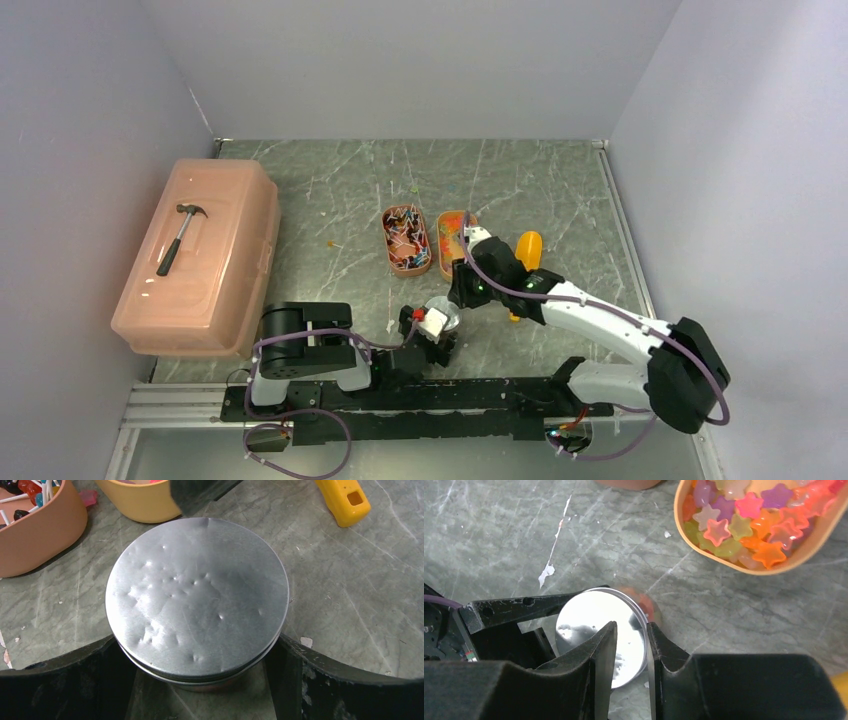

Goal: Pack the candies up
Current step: Screw the bottle lid onto the packing bottle.

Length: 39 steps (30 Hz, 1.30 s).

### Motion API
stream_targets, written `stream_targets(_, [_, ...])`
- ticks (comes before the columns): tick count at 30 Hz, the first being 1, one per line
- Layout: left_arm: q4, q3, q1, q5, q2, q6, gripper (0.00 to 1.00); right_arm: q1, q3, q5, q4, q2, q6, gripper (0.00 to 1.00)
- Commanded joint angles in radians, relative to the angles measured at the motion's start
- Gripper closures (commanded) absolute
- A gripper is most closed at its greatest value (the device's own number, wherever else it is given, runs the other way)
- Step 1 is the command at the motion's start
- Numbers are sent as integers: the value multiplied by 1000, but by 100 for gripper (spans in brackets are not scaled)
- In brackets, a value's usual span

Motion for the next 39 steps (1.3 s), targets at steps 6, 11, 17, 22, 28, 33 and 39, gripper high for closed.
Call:
stream_targets(6, [-260, -38, -3, 61, 60, 2, 13, -28, 32, -118, 142, 94, -49, 70])
stream_targets(11, [-258, -39, -3, 62, 61, 1, 13, -32, -2, -139, 143, 104, -50, 75])
stream_targets(17, [-264, -40, -3, 55, 57, -10, 13, -31, -85, -173, 129, 54, -38, 78])
stream_targets(22, [-256, -47, -2, 51, 53, -18, 12, -28, -170, -202, 109, -28, 6, 82])
stream_targets(28, [-281, -44, 14, 58, 53, -41, 12, 11, -265, -193, 77, -177, 98, 84])
stream_targets(33, [-291, -44, 22, 64, 51, -47, 12, 108, -306, -146, 53, -280, 191, 85])
stream_targets(39, [-324, -13, 21, 74, 62, -30, 10, 154, -254, -33, -57, -365, 222, 82])
